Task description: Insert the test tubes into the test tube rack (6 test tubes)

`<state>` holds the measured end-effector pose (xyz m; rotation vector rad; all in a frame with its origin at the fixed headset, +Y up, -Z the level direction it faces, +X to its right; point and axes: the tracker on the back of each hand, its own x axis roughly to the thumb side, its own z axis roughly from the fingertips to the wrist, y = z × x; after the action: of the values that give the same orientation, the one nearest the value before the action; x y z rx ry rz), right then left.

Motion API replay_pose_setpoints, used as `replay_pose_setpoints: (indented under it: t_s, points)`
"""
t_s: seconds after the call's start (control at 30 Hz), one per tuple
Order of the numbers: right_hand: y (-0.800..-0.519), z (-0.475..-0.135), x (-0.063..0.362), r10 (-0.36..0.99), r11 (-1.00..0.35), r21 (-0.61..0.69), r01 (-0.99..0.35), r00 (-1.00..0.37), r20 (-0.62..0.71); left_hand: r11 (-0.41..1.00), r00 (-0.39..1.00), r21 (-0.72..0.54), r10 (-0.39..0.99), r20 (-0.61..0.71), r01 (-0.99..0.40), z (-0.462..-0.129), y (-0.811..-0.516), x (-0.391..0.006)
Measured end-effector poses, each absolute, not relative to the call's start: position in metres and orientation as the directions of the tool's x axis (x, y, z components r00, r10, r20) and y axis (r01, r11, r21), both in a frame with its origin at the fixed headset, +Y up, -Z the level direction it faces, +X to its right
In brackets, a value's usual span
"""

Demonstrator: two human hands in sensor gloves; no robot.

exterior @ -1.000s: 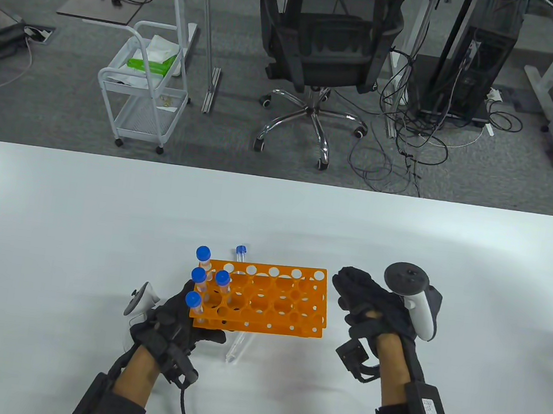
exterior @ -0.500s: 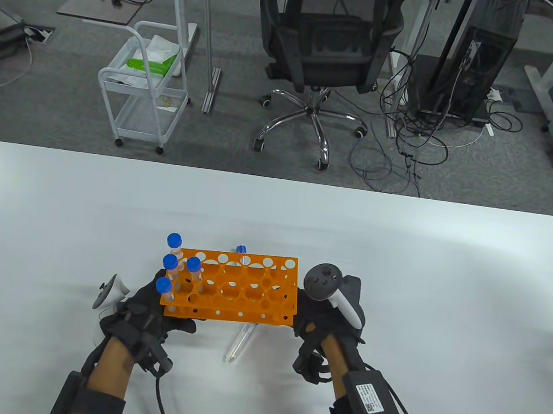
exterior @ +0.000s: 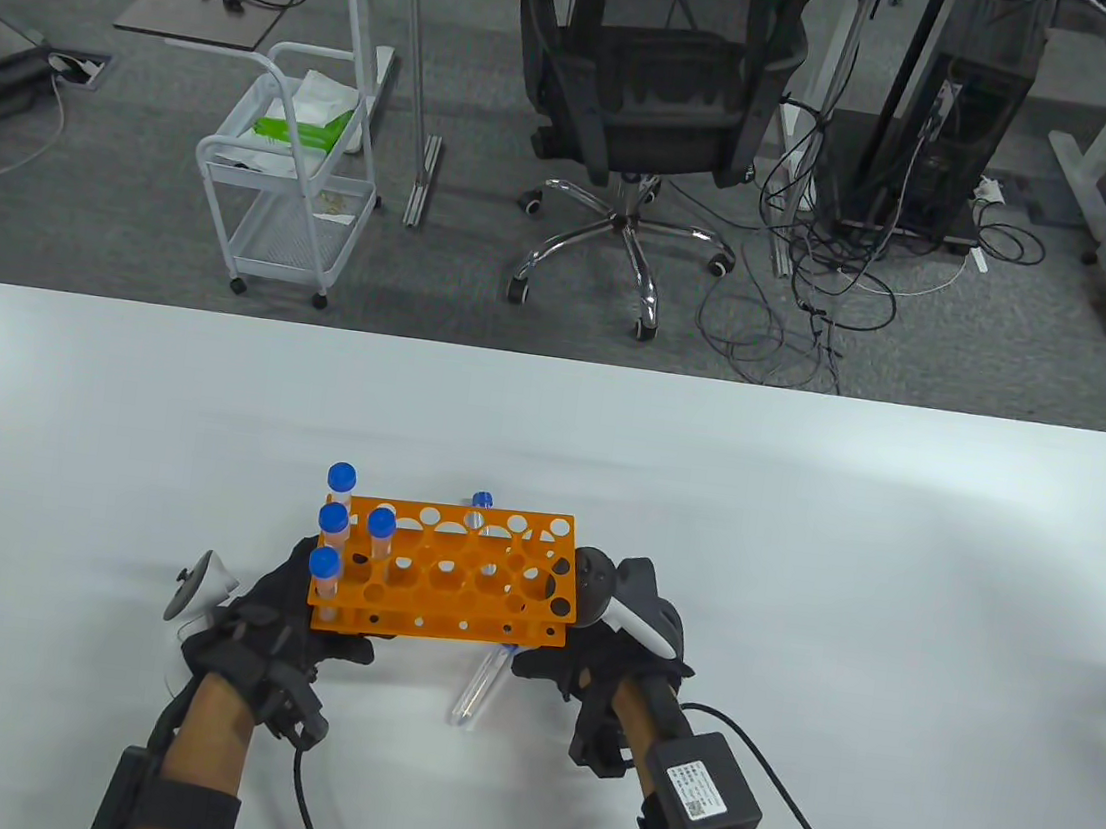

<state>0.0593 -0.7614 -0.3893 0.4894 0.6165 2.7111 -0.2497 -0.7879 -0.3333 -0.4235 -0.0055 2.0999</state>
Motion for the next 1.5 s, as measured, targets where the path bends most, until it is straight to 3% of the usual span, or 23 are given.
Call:
replay_pose_setpoints:
  t_s: [0.47,0.7,0.83,1.07,1.23,1.37,1.5]
  points:
    - [-0.769,-0.384,0.046,0.25,-0.927,0.355,-0.125,-0.91,0.332,-0.542,-0.488,-0.113,0.814,-0.315,-0.832,-0.331,-0.804,-0.267]
    - [-0.766,-0.382,0.048,0.243,-0.907,0.413,-0.081,-0.901,0.358,-0.542,-0.484,-0.122,0.815,-0.319,-0.832,-0.33,-0.803,-0.266]
    - [-0.757,-0.379,0.057,0.395,-0.813,0.557,-0.172,-0.865,0.31,-0.528,-0.467,-0.159,0.83,-0.306,-0.834,-0.332,-0.794,-0.257]
    - [-0.729,-0.371,0.09,0.589,-0.729,0.566,-0.385,-0.775,0.231,-0.527,-0.459,-0.192,0.833,-0.308,-0.828,-0.332,-0.789,-0.249]
    - [-0.711,-0.371,0.124,0.609,-0.731,0.491,-0.473,-0.777,0.159,-0.534,-0.464,-0.196,0.829,-0.312,-0.823,-0.331,-0.788,-0.247]
    - [-0.702,-0.367,0.143,0.712,-0.672,0.389,-0.63,-0.695,0.104,-0.53,-0.457,-0.225,0.835,-0.306,-0.818,-0.33,-0.781,-0.239]
    - [-0.694,-0.364,0.157,0.741,-0.66,0.276,-0.698,-0.665,0.091,-0.527,-0.448,-0.26,0.839,-0.308,-0.809,-0.329,-0.776,-0.227]
